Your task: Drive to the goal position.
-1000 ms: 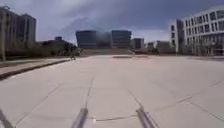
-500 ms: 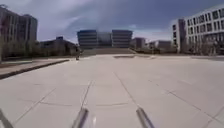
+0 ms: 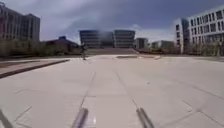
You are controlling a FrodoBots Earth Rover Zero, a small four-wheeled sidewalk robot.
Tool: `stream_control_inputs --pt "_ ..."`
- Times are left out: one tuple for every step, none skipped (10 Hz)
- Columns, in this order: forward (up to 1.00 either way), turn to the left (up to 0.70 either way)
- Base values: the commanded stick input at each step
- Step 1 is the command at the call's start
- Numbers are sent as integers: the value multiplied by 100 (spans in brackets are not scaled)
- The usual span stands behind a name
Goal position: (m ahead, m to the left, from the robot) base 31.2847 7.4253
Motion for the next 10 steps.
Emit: stream_control_inputs --pt "100 0" --pt "100 0" --pt "100 0" --pt "100 0" --pt "100 0" --pt "100 0" --pt "100 0" --pt "100 0" --pt "100 0" --pt "100 0"
